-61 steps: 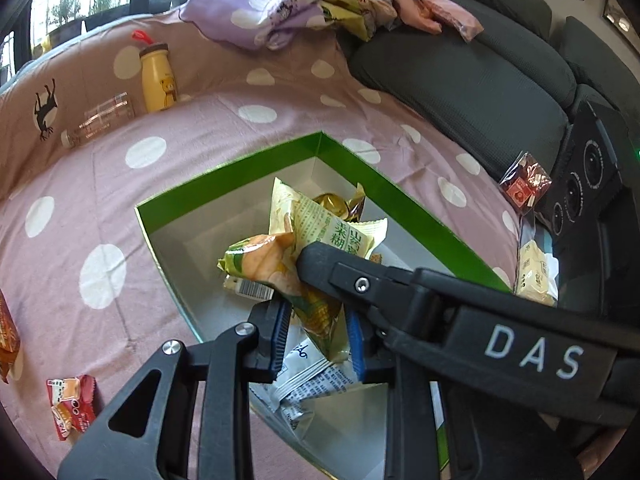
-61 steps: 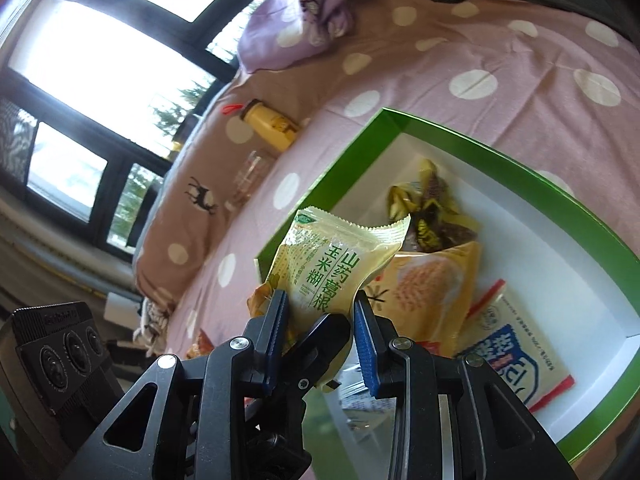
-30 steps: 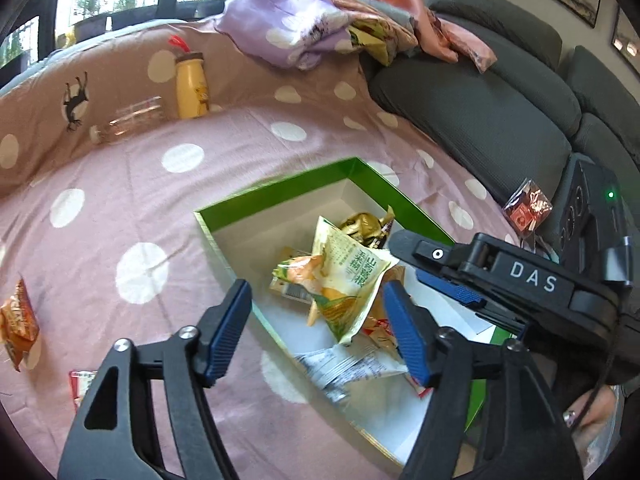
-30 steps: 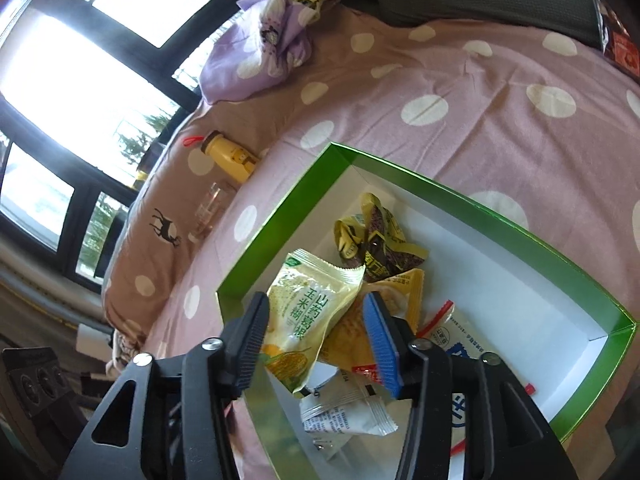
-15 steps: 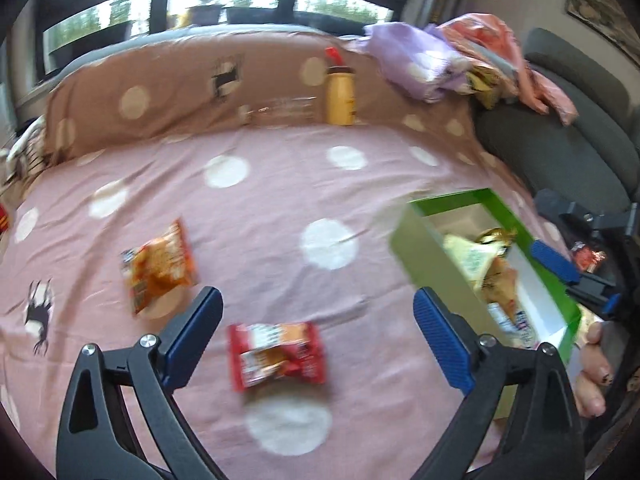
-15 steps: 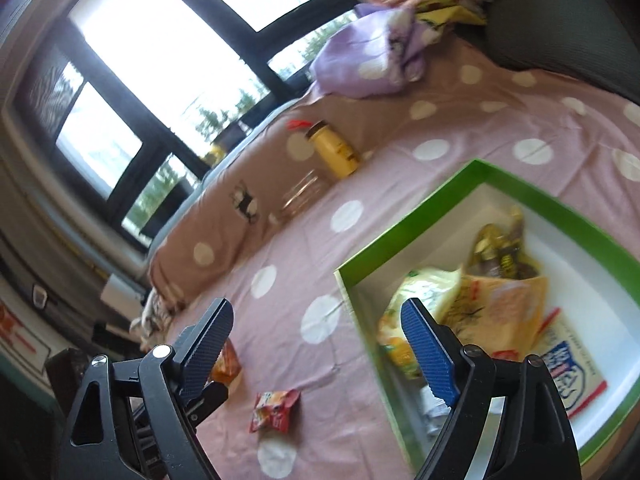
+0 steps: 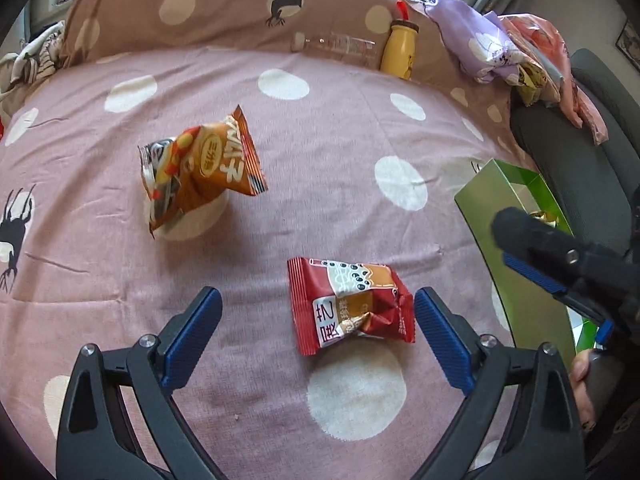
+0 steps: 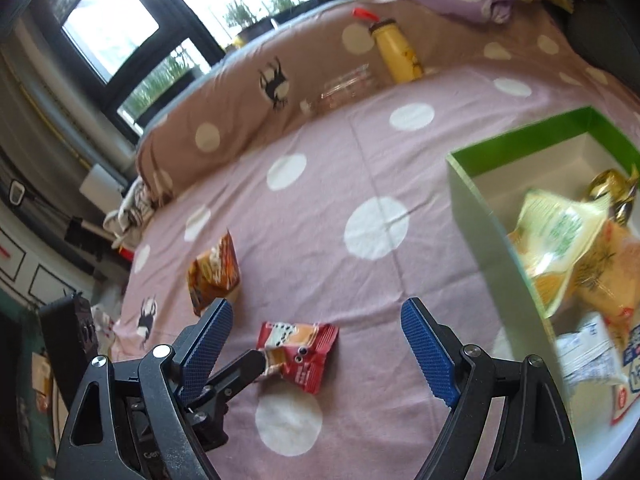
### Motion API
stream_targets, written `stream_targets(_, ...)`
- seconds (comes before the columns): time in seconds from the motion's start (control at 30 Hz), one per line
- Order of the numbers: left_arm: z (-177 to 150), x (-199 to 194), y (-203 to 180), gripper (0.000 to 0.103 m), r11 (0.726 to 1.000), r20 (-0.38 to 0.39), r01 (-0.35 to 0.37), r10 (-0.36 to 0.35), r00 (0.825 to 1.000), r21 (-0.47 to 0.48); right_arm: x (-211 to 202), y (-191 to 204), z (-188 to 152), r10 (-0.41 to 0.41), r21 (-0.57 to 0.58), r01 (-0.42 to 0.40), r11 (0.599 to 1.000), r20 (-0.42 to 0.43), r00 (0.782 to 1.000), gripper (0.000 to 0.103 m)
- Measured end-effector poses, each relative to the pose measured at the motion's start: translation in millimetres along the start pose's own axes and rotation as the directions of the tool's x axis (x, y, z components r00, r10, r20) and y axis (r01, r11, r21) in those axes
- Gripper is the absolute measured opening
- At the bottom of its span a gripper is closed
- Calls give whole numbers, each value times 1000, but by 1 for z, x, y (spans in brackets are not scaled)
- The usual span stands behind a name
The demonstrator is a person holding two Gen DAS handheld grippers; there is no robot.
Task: Organize snacks
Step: 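Grasp the red bubble-tea pack with the right gripper and lift it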
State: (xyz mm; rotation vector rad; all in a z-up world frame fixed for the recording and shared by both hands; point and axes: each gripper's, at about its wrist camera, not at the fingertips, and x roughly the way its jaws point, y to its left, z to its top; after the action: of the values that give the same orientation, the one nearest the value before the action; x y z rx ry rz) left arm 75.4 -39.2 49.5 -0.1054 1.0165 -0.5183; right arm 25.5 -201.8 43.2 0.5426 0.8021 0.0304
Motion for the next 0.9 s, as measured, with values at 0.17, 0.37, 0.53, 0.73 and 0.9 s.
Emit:
stream_targets(0.17,-3,4,2,96,999,-23,42,-42,999,-10,23,3,-9,33,19,-31,999,-95,995,86)
stream_targets(0.37,-7,16,0,92,996,-71,86,-86,994,-11,41,0,-14,68,64,-58,996,-166,984,86)
stream_targets(0.53,-8,23,0,80,995,-85,103,-104,991,-10,54,-3,-17,97,103,-76,992,-217,971,86)
stream_targets(0.73,-9,25,-4,65,993,-76,117,-115,990,19,62,3,-19,129,87,-112,990,-230,964,80)
stream_targets(0.9,-11,23,-13,52,992,-63,101,-97,993,74,63,11,-20,56,20,-53,998,-224,973,63)
